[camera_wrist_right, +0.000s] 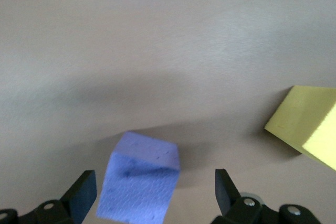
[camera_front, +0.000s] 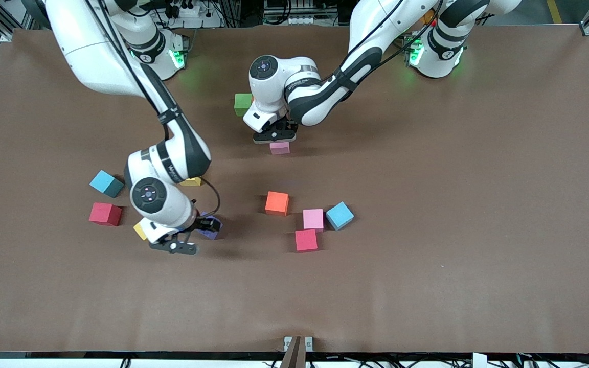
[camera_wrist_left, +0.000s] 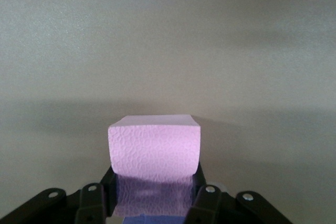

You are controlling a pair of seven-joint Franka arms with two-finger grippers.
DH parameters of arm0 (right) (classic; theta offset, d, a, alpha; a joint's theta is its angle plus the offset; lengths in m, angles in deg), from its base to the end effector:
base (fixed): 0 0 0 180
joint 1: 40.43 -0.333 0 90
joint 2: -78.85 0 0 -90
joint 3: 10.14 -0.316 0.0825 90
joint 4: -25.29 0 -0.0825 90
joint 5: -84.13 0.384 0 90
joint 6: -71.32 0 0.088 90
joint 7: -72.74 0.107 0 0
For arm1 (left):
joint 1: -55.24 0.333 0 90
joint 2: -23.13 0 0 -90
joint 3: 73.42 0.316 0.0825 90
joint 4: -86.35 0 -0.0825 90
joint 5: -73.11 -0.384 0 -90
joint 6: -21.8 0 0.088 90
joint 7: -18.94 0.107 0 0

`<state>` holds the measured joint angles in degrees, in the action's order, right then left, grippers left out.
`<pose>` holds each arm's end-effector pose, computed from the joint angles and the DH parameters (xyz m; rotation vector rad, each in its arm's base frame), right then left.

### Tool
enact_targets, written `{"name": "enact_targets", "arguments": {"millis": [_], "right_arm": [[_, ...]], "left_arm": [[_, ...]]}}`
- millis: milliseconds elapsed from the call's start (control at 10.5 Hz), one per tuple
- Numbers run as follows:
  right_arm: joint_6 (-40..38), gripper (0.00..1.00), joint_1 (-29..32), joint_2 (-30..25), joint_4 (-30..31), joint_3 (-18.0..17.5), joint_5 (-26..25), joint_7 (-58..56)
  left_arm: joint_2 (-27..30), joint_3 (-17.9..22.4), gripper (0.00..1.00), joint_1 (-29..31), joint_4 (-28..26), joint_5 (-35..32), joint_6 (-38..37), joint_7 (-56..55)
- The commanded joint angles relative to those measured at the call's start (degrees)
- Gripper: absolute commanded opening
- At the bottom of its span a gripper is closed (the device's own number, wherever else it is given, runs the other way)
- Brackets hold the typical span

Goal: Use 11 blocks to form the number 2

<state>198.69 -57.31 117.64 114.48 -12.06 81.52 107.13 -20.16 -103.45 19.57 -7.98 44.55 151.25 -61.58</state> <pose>0.6667 0.2218 0.2486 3.0989 -0.3918 -0.0036 0.3305 -0.5965 0.2135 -3.1210 -0.0766 -0.0326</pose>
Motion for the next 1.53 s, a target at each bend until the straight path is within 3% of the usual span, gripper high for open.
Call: {"name": "enact_targets", "arguments": {"millis": [0, 287, 574, 1244, 1339, 1435], "right_arm": [[3.84, 1.00, 0.45, 0.06, 1.86, -0.27, 1.21, 9.17], [5.69, 1.00, -0.60, 0.76, 1.95, -0.45, 1.29, 14.73], [10.16, 1.00, -1.31, 0.85, 5.80, -0.45, 1.29, 14.74], [10.71, 1.00, -0.78, 1.03, 5.73, -0.45, 1.21, 14.74], [10.71, 1.00, -0.78, 1.03, 5.73, -0.45, 1.21, 14.74], [10.71, 1.00, -0.69, 1.03, 5.64, -0.45, 1.21, 14.66]], "left_arm": [[-0.82, 0.50, 0.00, -1.50, 1.43, -1.49, -1.04, -0.25], [-0.74, 0.50, 0.00, -2.29, 1.26, -1.40, -1.04, -0.43], [-0.74, 0.50, 0.00, -2.38, 0.82, -1.49, -1.04, 0.00], [-0.74, 0.50, 0.00, -2.82, 0.03, -1.49, -1.04, 0.18], [-0.74, 0.50, 0.15, -2.82, 0.03, -1.49, -1.04, 0.18], [-0.74, 0.50, 0.38, -2.73, 0.03, -1.49, -1.04, 0.53]]}}
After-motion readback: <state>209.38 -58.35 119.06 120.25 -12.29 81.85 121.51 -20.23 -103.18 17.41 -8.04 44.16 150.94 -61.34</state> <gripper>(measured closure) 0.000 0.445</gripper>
